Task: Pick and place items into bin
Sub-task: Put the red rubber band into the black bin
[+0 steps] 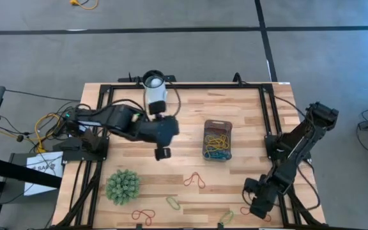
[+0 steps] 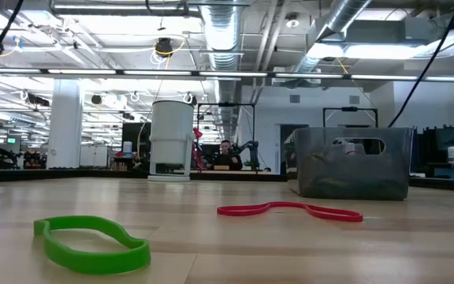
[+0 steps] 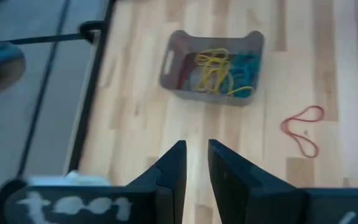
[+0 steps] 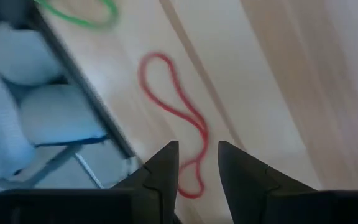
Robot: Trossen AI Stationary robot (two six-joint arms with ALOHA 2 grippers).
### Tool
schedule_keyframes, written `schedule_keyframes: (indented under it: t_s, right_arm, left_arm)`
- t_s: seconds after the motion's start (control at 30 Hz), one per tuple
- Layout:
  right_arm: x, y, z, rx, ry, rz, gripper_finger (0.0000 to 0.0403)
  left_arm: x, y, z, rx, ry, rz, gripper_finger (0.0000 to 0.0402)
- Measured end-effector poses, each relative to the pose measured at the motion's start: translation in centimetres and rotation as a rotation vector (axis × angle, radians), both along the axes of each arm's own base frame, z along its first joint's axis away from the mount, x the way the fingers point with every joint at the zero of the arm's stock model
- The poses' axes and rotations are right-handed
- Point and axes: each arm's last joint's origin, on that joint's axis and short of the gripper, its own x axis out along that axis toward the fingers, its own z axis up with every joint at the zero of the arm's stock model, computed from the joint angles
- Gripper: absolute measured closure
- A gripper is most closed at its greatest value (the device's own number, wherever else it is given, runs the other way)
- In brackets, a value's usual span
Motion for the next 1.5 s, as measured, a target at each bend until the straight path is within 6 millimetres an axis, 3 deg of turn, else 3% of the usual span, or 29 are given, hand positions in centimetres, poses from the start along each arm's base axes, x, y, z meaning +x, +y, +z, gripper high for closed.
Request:
schedule_keyframes:
  t_s: [0.27,0.67,0.97,1.13,1.33,1.5]
  right_arm:
    - [0.0,2.5,-3.0,-0.073,0.142,0.011,0.0296]
    - [0.7,4.0,-5.7,-0.160,0.237,0.029,0.0300]
    - [0.8,4.0,-5.3,-0.259,0.172,0.004,0.0394]
    - [2.6,4.0,-2.8,-0.392,0.158,-0.034,0.0399]
    - [5.3,4.0,4.3,-0.581,0.006,0.050,0.0401]
    - [6.9,2.2,10.2,-0.837,-0.159,0.064,0.0401]
  left_arm:
    - [-2.8,-0.1,1.7,0.045,-0.061,0.108,0.0344]
    - [-2.9,-0.2,1.9,0.047,-0.092,0.123,0.0344]
    - [-3.1,-0.8,1.9,0.040,-0.102,0.121,0.0344]
    - [-3.2,-1.0,2.0,0.076,-0.118,0.140,0.0344]
    - [-3.3,-0.7,1.9,0.117,-0.084,0.128,0.0344]
    - [-4.3,-0.1,2.3,0.088,-0.081,0.160,0.0344]
